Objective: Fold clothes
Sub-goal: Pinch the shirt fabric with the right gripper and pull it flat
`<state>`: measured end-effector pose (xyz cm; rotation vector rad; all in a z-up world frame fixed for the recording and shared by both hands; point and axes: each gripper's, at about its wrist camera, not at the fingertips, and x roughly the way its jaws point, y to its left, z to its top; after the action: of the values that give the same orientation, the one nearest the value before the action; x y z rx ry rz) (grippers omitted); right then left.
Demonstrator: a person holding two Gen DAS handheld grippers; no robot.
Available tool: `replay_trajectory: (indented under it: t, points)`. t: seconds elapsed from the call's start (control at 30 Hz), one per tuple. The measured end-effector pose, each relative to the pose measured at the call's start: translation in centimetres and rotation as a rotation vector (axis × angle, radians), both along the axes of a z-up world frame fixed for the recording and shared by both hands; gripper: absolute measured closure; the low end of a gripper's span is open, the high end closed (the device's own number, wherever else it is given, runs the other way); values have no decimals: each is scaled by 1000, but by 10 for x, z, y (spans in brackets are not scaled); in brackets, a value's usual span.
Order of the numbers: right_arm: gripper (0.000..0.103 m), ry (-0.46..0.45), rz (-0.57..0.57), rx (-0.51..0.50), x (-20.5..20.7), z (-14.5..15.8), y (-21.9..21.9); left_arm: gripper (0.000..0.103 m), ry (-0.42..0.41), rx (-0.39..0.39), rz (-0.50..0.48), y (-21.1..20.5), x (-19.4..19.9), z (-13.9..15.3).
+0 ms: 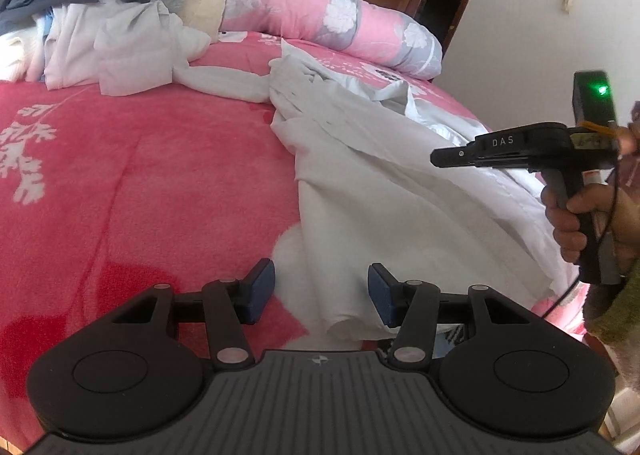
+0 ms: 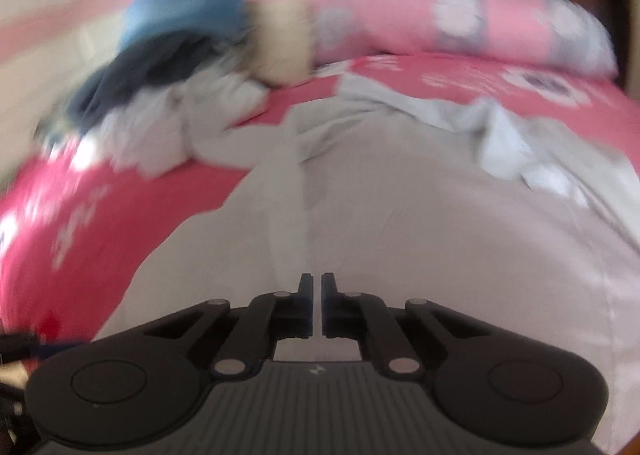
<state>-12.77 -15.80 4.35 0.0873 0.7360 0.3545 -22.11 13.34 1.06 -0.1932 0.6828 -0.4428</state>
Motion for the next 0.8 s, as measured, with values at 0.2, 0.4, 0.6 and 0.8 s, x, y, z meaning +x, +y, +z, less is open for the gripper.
replay_trajectory:
  t: [0.2,0.4,0.6,0.8]
  points:
    - [101,83,-117,169,6,-12,-47,51,-7,-22,-25,4,-12,7]
    - [49,-9,82,49,-18,4,-3,51,8,12,-5,-2,-9,3]
    - [95,12,137,-104,-7,-8,29,51,-18,64,-20,-7,-13,5]
    - [103,82,-12,166,15,-16,-26,36,-54,52,-88,-6,-27,7]
